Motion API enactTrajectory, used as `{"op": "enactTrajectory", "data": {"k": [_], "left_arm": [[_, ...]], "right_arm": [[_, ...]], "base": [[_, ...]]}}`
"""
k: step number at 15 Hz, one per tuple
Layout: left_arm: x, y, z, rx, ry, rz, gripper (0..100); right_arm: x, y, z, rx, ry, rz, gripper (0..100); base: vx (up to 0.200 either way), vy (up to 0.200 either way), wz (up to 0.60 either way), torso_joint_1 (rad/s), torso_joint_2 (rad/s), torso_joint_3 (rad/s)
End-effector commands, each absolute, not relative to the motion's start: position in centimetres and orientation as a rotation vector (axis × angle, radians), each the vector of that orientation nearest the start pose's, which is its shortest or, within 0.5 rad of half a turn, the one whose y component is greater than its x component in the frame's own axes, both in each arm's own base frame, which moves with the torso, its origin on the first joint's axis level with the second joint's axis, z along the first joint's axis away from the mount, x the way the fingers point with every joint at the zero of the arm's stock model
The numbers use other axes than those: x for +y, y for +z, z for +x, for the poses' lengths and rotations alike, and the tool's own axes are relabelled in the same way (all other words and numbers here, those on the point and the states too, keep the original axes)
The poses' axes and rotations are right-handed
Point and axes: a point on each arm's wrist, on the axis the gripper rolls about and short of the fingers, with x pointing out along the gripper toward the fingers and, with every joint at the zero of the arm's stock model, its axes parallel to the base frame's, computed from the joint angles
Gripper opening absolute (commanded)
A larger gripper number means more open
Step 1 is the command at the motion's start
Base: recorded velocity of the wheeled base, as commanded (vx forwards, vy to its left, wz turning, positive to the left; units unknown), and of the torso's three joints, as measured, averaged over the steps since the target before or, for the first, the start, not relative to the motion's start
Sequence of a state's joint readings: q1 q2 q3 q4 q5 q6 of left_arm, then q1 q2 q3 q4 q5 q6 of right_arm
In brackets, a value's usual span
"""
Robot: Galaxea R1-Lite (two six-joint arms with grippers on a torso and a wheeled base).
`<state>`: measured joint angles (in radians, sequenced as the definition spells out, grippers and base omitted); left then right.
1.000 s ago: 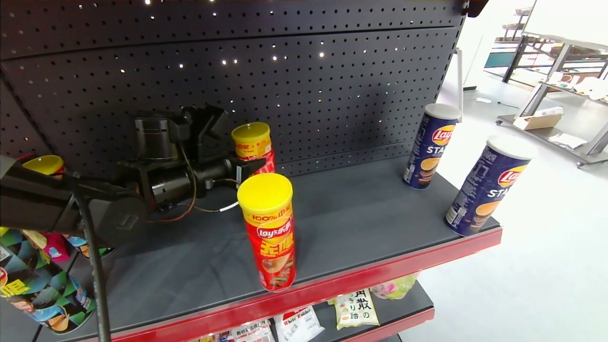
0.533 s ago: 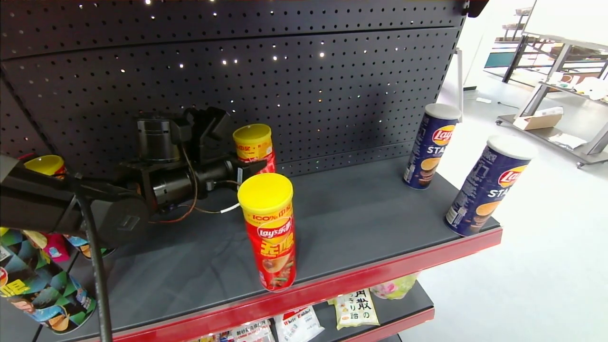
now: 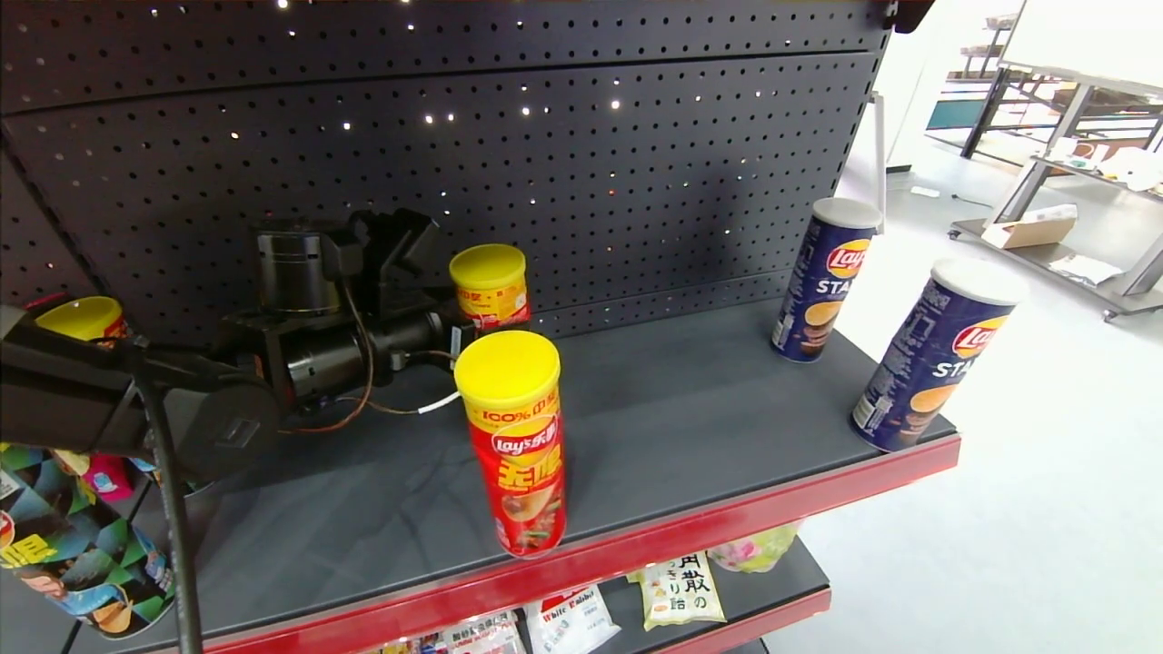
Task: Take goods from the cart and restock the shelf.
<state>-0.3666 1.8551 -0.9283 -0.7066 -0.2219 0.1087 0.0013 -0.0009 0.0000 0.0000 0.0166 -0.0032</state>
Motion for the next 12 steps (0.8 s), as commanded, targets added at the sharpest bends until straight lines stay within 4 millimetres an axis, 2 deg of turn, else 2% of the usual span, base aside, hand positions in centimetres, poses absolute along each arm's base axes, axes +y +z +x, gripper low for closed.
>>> {"op": "enactTrajectory", "data": {"k": [1,4,7,8,9,10,12], "left_arm": [[-12.6,17.7,31.6,0.176,-0.596,0.121,100],[-11.4,18.0,29.3,0.184,-0.584,0.12,100],[-9.8,18.6,26.3,0.177,-0.569,0.118,100],[-8.5,19.2,24.6,0.16,-0.542,0.116,100],[-8.3,19.4,24.1,0.153,-0.54,0.116,100],[-7.5,19.9,21.9,0.14,-0.518,0.114,100],[-6.5,20.3,18.9,0.112,-0.474,0.116,100]], "right_arm": [[0.0,7.5,-2.3,0.0,0.018,-0.003,100],[0.0,7.5,-2.3,0.0,0.018,-0.003,100],[0.0,7.5,-2.3,0.0,0.018,-0.003,100],[0.0,7.5,-2.3,0.0,0.018,-0.003,100],[0.0,7.5,-2.3,0.0,0.018,-0.003,100],[0.0,7.5,-2.3,0.0,0.018,-0.003,100],[0.0,7.5,-2.3,0.0,0.018,-0.003,100]], "base": [[0.0,0.0,0.0,0.0,0.0,0.0],[0.0,0.0,0.0,0.0,0.0,0.0],[0.0,0.0,0.0,0.0,0.0,0.0],[0.0,0.0,0.0,0.0,0.0,0.0],[0.0,0.0,0.0,0.0,0.0,0.0],[0.0,0.0,0.0,0.0,0.0,0.0],[0.0,0.0,0.0,0.0,0.0,0.0]]}}
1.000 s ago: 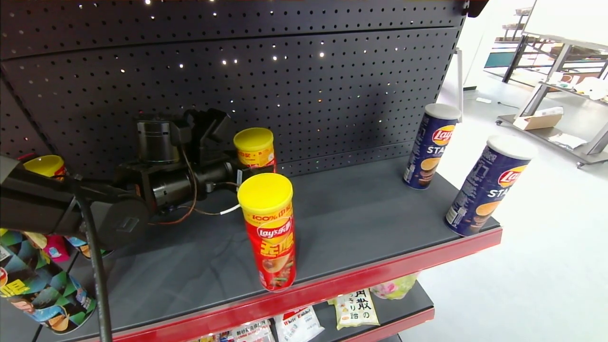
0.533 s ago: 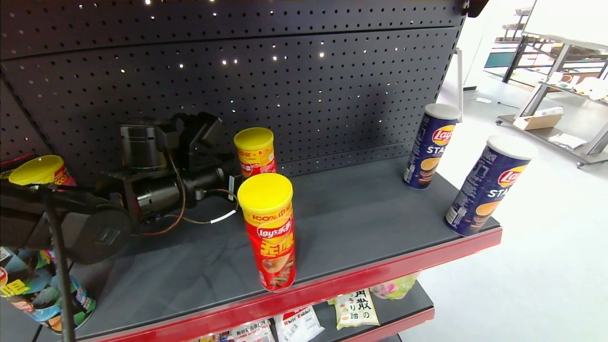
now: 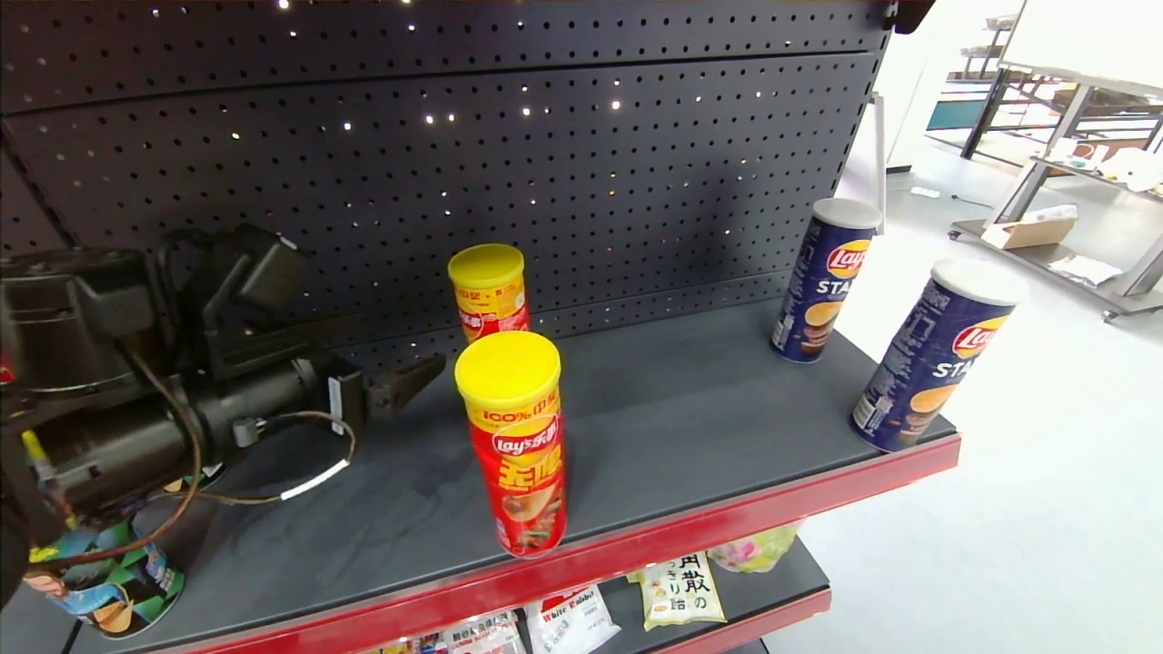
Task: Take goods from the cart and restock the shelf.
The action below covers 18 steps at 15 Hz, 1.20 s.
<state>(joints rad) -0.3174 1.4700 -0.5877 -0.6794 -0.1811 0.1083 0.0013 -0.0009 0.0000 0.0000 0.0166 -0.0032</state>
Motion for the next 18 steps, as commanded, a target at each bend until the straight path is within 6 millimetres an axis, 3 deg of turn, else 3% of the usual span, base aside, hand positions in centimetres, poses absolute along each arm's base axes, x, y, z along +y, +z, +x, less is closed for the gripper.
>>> {"op": "enactTrajectory", "data": {"k": [1,2,3,4,5,6,8,11,14,18], "left_arm": [[-5.9,20.6,17.0,0.103,-0.463,0.116,100],[-5.4,20.6,15.5,0.114,-0.462,0.117,100],[-4.5,20.7,12.5,0.135,-0.47,0.12,100],[-4.2,20.8,11.4,0.147,-0.477,0.122,100],[-3.1,20.7,7.8,0.181,-0.492,0.111,100],[-2.4,20.5,5.8,0.184,-0.487,0.086,100],[-1.2,20.0,2.7,0.168,-0.447,-0.018,100],[0.1,18.1,-1.4,0.139,-0.369,-0.036,100],[0.8,16.4,-4.2,0.133,-0.302,-0.037,100],[1.1,15.4,-5.0,0.202,-0.032,-0.062,100]], "right_arm": [[0.0,7.5,-2.3,0.0,0.018,-0.003,100],[0.0,7.5,-2.3,0.0,0.018,-0.003,100],[0.0,7.5,-2.3,0.0,0.018,-0.003,100],[0.0,7.5,-2.3,0.0,0.018,-0.003,100],[0.0,7.5,-2.3,0.0,0.018,-0.003,100],[0.0,7.5,-2.3,0.0,0.018,-0.003,100],[0.0,7.5,-2.3,0.0,0.018,-0.003,100],[0.0,7.5,-2.3,0.0,0.018,-0.005,100],[0.0,7.5,-2.3,0.0,0.018,-0.003,100],[0.0,7.5,-2.3,0.0,0.018,-0.003,100]], "base": [[0.0,0.0,0.0,0.0,0.0,0.0],[0.0,0.0,0.0,0.0,0.0,0.0],[0.0,0.0,0.0,0.0,0.0,0.0],[0.0,0.0,0.0,0.0,0.0,0.0],[0.0,0.0,0.0,0.0,0.0,0.0],[0.0,0.0,0.0,0.0,0.0,0.0],[0.0,0.0,0.0,0.0,0.0,0.0],[0.0,0.0,0.0,0.0,0.0,0.0],[0.0,0.0,0.0,0.0,0.0,0.0],[0.0,0.0,0.0,0.0,0.0,0.0]]}}
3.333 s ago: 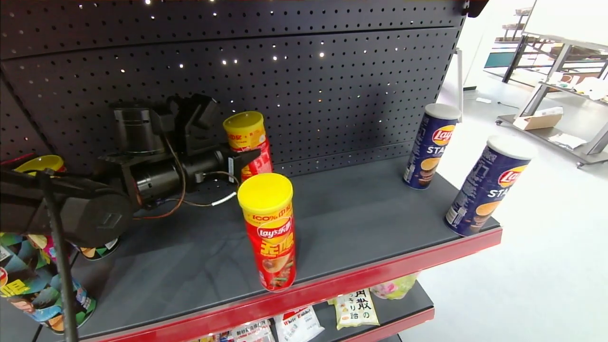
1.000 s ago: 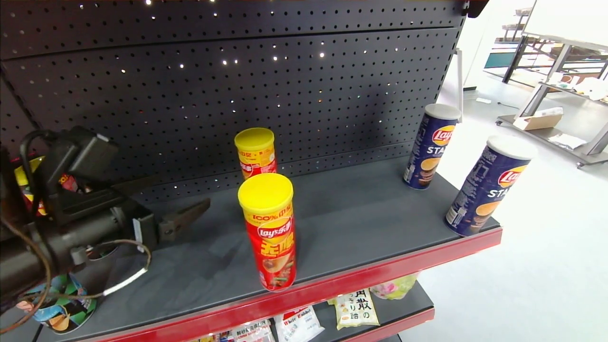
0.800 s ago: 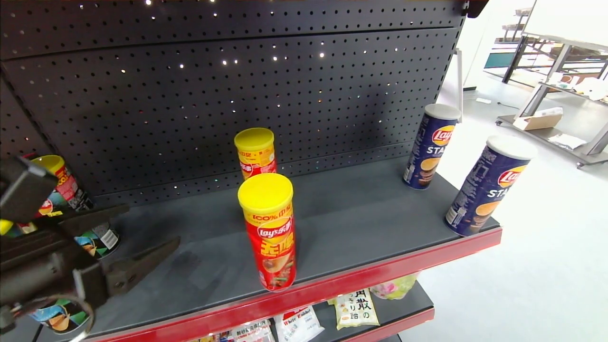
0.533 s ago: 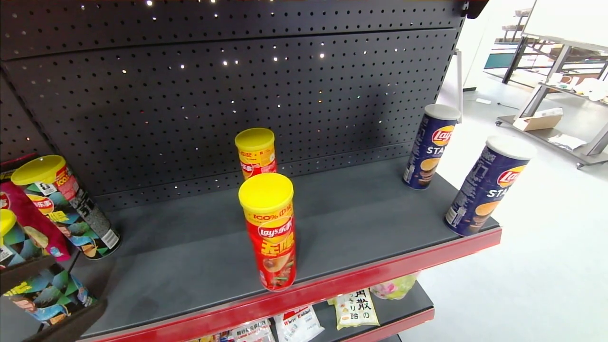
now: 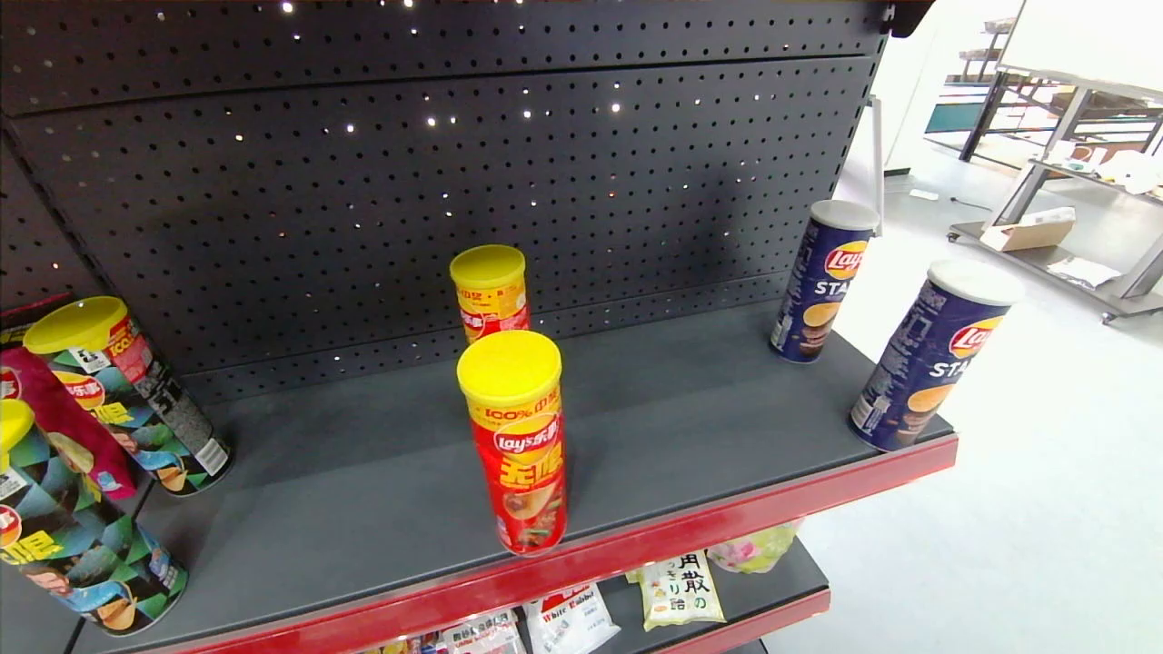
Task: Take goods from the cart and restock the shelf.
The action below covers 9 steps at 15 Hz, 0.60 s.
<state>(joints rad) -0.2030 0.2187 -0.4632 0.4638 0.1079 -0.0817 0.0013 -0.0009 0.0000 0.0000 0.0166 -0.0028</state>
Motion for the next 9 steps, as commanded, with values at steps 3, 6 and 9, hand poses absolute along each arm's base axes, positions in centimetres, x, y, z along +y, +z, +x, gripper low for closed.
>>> {"op": "enactTrajectory", "data": {"k": [3,6,9], "left_arm": [[0.3,14.9,-5.3,0.246,0.114,-0.077,100],[0.1,12.9,-6.4,0.146,0.006,-0.076,100],[0.0,12.0,-6.4,0.141,0.01,-0.071,100]], "right_arm": [[0.0,7.5,-2.3,0.0,0.018,-0.003,100],[0.0,7.6,-2.2,0.005,0.025,-0.008,100],[0.0,7.5,-2.3,0.0,0.023,-0.005,100]], "base": [[0.0,0.0,0.0,0.0,0.0,0.0],[0.0,0.0,0.0,0.0,0.0,0.0],[0.0,0.0,0.0,0.0,0.0,0.0]]}}
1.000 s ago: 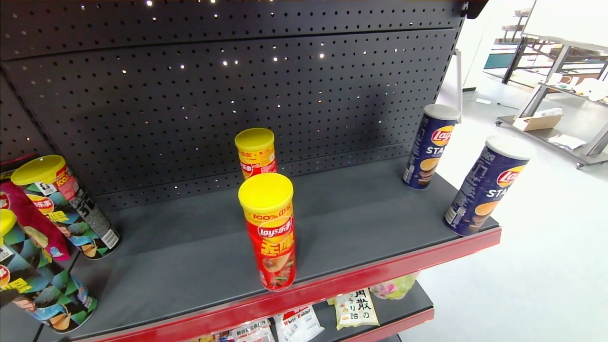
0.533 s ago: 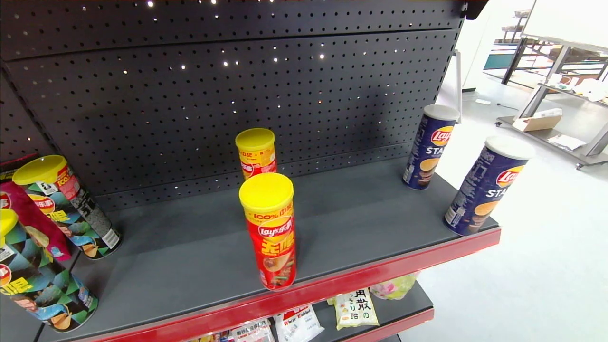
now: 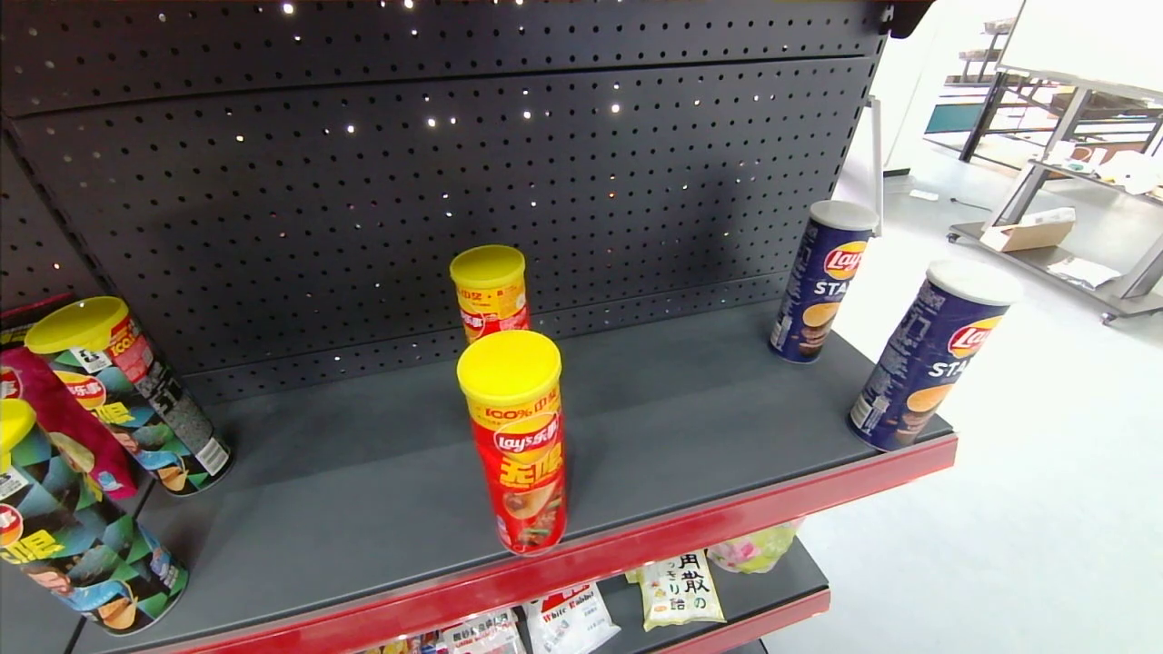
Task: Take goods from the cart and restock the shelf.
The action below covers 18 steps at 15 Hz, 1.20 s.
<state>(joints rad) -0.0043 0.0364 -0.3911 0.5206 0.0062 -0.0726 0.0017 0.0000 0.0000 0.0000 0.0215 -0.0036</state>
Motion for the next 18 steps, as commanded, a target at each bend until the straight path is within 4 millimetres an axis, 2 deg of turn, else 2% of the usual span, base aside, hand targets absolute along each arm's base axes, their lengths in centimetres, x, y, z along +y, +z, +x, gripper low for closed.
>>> {"op": "enactTrajectory", "data": {"k": [1,4,8,12,16,18], "left_arm": [[0.0,12.0,-6.4,0.143,-0.007,-0.07,100],[-0.2,12.3,-6.2,0.096,-0.07,-0.072,100],[0.0,10.7,-5.1,0.13,-0.019,-0.069,100],[0.0,8.8,-3.5,0.102,0.018,-0.048,100],[0.0,8.7,-3.3,0.076,0.014,-0.033,100],[0.0,8.7,-3.3,0.076,0.014,-0.033,100]], "right_arm": [[0.0,7.5,-2.3,0.0,0.025,-0.006,100],[0.0,7.5,-2.3,0.0,0.028,-0.008,100],[0.0,7.5,-2.3,0.0,0.028,-0.009,100],[0.0,7.5,-2.3,0.0,0.025,-0.011,100],[0.0,7.5,-2.3,0.0,0.026,-0.011,100],[0.0,7.6,-2.3,0.001,0.026,-0.009,100]], "base": [[0.0,0.0,0.0,0.0,0.0,0.0],[0.0,0.0,0.0,0.0,0.0,0.0],[0.0,0.0,0.0,0.0,0.0,0.0],[0.0,0.0,0.6,0.006,0.0,0.004],[0.0,0.0,0.6,0.0,0.0,0.0],[0.0,0.0,0.0,0.0,0.0,0.0]]}}
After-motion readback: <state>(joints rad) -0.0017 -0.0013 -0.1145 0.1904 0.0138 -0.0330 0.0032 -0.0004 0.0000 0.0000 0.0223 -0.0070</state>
